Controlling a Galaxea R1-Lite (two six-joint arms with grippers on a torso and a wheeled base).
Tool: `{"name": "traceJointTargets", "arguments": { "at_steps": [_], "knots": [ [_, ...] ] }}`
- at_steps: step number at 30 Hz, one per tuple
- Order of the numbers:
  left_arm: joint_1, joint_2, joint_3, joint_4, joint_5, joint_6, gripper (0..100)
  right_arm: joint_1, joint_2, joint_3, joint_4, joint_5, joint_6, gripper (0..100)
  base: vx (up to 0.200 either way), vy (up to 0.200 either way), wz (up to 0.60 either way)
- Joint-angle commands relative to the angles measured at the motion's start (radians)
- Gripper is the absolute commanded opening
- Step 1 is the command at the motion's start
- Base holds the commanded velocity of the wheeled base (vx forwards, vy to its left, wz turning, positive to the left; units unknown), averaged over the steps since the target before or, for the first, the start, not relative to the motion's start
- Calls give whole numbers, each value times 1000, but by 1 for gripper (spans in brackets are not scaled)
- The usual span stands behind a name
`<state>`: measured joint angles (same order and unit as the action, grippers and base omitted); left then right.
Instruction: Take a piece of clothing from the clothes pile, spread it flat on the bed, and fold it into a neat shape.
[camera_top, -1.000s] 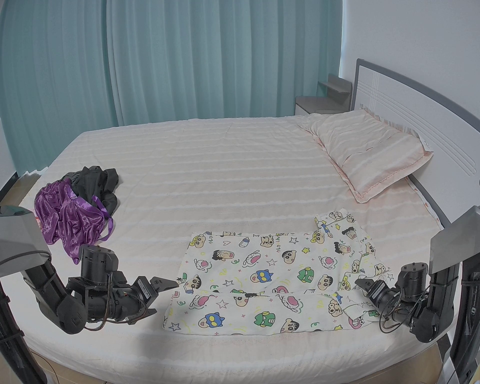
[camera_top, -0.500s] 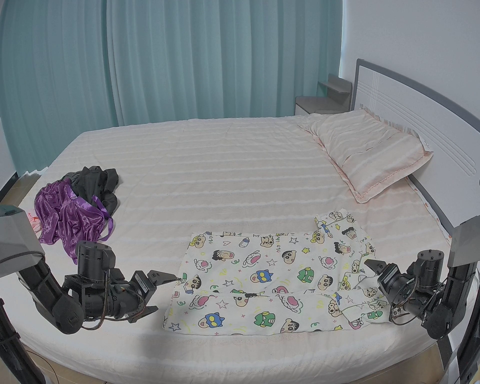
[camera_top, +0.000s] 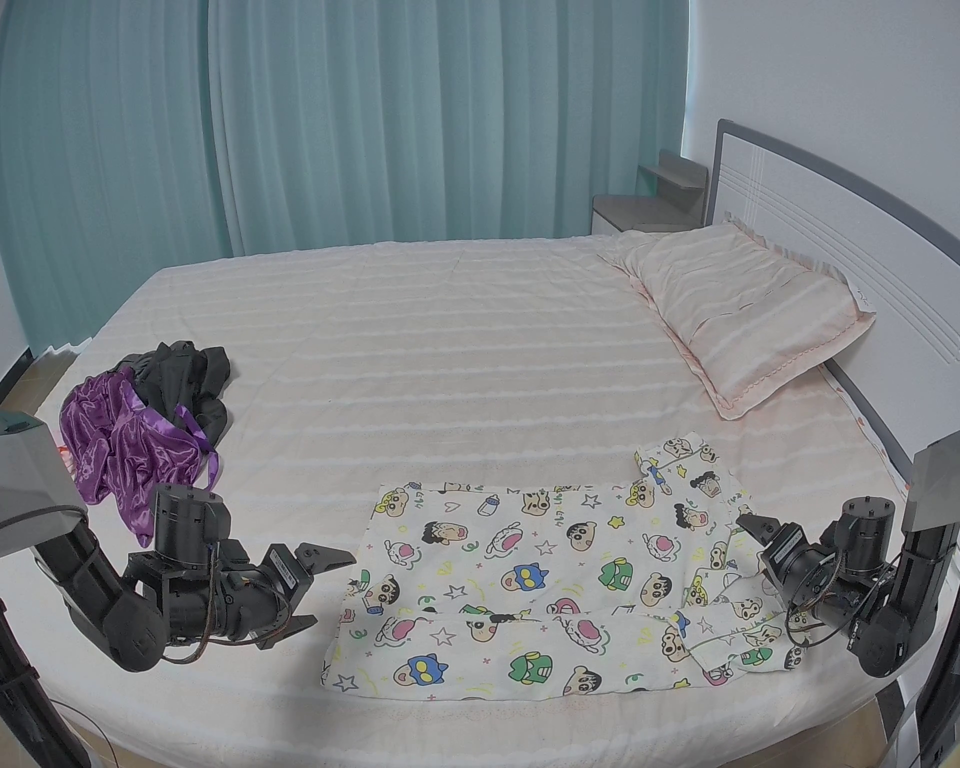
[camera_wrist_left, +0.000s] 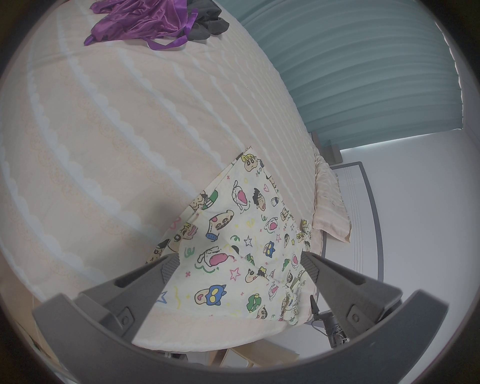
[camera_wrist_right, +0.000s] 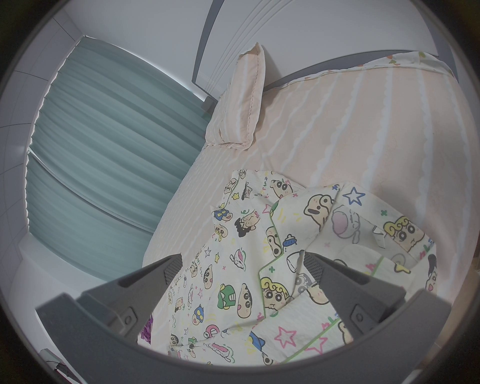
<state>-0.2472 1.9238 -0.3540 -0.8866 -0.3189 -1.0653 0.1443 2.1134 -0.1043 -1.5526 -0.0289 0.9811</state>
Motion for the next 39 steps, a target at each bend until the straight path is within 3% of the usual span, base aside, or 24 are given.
{"name": "traceJointTargets", "arguments": {
  "at_steps": [1, 5, 18, 23, 27, 30, 31, 36, 39],
  "knots": [
    [-14, 0, 10, 0, 0, -1, 100, 0, -1, 0, -15, 1, -1, 100, 0, 0, 0],
    [-23, -5, 6, 0, 0, -53, 100, 0, 3, -2, -15, 0, -1, 100, 0, -150, 0],
    [-49, -5, 12, 0, 6, -58, 100, -3, 5, -2, -15, 26, -2, 100, 0, -200, 0],
    [-76, -5, 15, 0, 80, -58, 100, -8, 5, 0, -15, 27, -2, 100, 0, -120, 0],
    [-90, -17, -5, -2, 205, -50, 100, -6, 0, 5, -15, 29, -2, 100, 0, 0, 0],
    [-76, -39, -36, 1, 231, -31, 100, -6, 0, 3, -15, 29, -4, 100, 0, 0, 0],
    [-30, -45, -82, 17, 228, 44, 100, -6, 7, 3, -15, 27, -4, 100, 0, 0, 0],
    [17, 14, -212, 110, 227, 219, 100, -6, 3, 8, -15, 29, -4, 100, 0, 0, 0],
    [72, 69, -396, 270, 202, 343, 100, -3, 3, 11, -15, 27, -4, 100, 0, 0, 0]
  ]
}}
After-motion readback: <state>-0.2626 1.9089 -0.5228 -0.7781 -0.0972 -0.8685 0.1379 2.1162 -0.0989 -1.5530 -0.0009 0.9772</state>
